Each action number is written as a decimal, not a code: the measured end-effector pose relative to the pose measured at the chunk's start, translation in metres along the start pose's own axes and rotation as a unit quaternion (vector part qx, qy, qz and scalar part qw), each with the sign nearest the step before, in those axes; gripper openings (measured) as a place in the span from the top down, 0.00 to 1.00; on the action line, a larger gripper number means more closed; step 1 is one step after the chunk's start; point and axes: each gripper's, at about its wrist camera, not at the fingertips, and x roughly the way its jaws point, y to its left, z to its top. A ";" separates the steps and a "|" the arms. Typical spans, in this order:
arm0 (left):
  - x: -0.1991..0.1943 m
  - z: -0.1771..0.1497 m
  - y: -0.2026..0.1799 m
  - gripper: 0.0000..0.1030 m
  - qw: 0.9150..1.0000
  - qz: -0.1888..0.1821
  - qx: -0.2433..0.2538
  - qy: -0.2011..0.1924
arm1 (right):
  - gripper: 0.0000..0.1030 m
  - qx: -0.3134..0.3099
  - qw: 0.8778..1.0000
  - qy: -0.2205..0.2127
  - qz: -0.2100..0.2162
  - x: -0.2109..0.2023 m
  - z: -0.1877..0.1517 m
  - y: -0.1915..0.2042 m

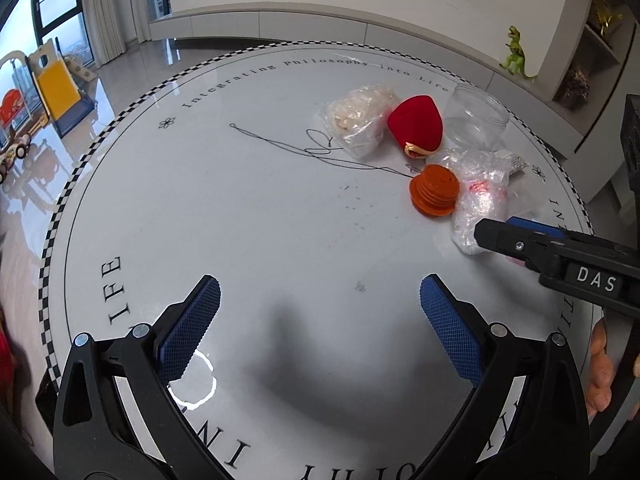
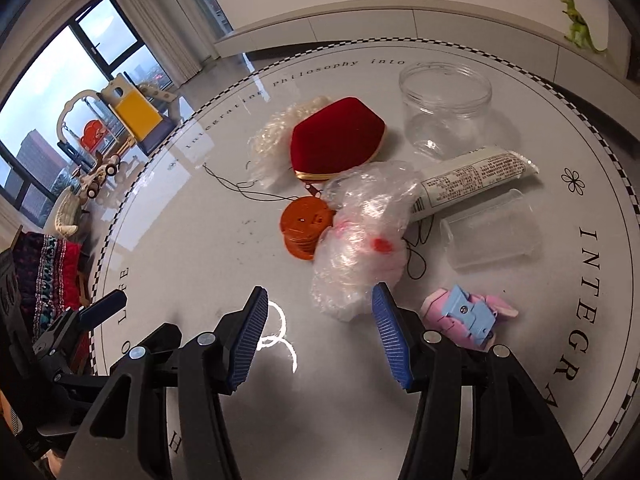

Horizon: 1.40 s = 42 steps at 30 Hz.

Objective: Collect trash
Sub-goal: 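Move both tools back over the table toward the remaining trash, then grasp the orange round lid with the left gripper while the right gripper grasps the clear plastic bag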

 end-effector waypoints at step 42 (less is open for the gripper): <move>0.088 0.064 -0.071 0.56 0.998 -0.045 0.047 0.026 | 0.58 0.003 0.998 -0.061 -0.003 -0.009 0.061 -0.026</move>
